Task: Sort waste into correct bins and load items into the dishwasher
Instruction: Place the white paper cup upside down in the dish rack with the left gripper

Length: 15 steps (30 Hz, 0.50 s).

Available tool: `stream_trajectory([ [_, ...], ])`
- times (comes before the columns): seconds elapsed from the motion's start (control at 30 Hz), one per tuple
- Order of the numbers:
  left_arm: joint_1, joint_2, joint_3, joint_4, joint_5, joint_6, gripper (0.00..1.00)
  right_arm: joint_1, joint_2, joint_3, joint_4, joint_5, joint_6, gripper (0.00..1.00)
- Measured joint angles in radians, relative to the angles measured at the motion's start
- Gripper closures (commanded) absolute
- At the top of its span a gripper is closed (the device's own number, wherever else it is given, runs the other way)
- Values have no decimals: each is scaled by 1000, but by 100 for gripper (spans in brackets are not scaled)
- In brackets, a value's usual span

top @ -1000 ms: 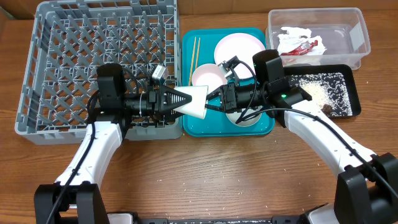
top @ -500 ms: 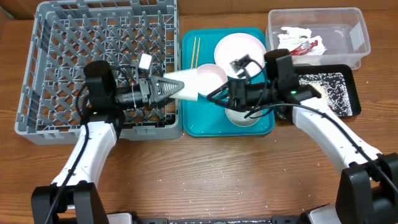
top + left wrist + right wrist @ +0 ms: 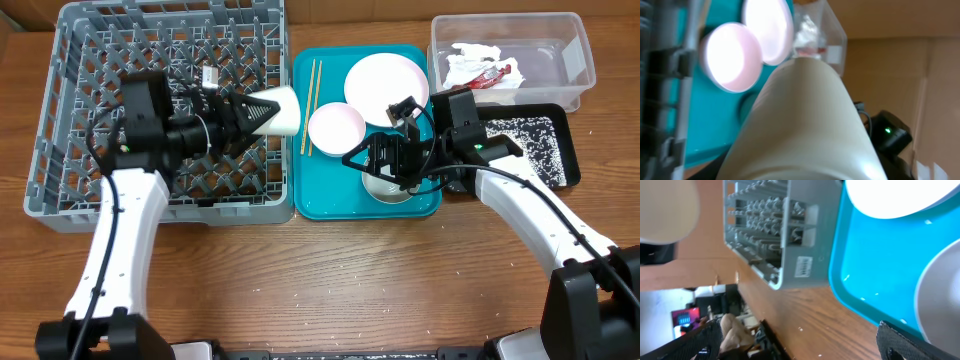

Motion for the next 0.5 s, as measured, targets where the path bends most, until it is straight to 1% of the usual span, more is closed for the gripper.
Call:
stream_trajectory([
  [0.03, 0, 0, 30, -53, -30, 27, 68, 0, 0, 0, -3, 13, -1, 0],
  [0.07, 0, 0, 85, -150, -81, 60, 68, 0, 0, 0, -6, 26, -2, 0],
  [0.13, -2, 0, 173, -282, -168, 121, 67, 0, 0, 0, -9, 59, -3, 0],
  [0.23, -26, -2, 329, -528, -360, 230, 68, 0, 0, 0, -13, 101, -5, 0],
  [0.27, -35, -3, 356, -584, -411, 248, 68, 0, 0, 0, -13, 113, -5, 0],
  [0.37, -58, -3, 394, -671, -530, 282, 70, 0, 0, 0, -14, 140, -5, 0],
  [0.5, -95, -3, 397, -734, -661, 290, 70, 0, 0, 0, -16, 156, -5, 0],
])
